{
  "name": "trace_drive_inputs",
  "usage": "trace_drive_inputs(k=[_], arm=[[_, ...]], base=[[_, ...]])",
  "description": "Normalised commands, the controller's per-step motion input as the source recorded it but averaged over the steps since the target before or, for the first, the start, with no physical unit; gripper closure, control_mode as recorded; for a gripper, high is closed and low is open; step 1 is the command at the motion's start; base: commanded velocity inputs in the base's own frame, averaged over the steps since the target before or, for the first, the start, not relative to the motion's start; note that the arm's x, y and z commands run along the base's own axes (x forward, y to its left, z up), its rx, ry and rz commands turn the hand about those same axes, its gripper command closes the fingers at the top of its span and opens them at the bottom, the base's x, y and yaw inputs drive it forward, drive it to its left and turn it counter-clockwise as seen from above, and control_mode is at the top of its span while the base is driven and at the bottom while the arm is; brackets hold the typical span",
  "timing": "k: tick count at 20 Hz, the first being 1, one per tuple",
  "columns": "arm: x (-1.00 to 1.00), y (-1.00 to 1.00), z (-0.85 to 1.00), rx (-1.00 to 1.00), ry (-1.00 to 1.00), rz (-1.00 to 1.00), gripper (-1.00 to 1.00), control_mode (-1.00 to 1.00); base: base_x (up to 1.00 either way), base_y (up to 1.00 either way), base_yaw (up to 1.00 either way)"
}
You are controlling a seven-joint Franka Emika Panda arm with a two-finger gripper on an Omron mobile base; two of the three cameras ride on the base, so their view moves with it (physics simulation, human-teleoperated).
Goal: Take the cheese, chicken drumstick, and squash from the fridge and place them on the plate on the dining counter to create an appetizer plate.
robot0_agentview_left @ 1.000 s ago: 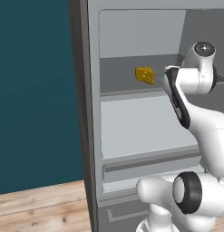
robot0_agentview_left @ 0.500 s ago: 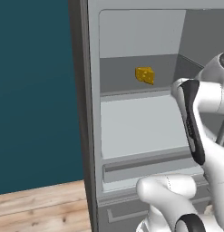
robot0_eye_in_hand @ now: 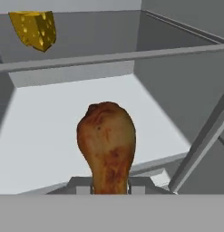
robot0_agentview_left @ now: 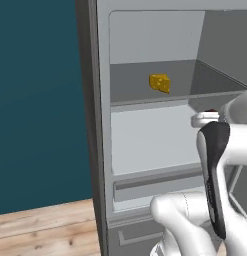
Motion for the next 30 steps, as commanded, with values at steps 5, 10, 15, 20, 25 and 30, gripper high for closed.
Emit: trace_drive_inputs(k=[5,10,15,20,25,30], arm=[[-0.59,0.35,-0.07,-0.05,0.00,0.02,1.00,-1.00],[-0.13,0.03,-0.01,-0.01,0.00,0.01,1.00,1.00],[0.00,0.00,0.00,0.00,0.00,0.00,1.00,1.00],[0.00,0.00,0.00,0.00,0.00,0.00,1.00,1.00],[0.00,0.00,0.00,0.00,0.00,0.00,1.00,1.00],[0.00,0.00,0.00,0.00,0.00,0.00,1.00,1.00]], base=[[0.00,0.00,0.00],[-0.58,0.09,0.04],[-0.84,0.17,0.13],[-0.86,0.40,0.23],[-0.66,0.66,0.39],[-0.18,0.51,0.69]])
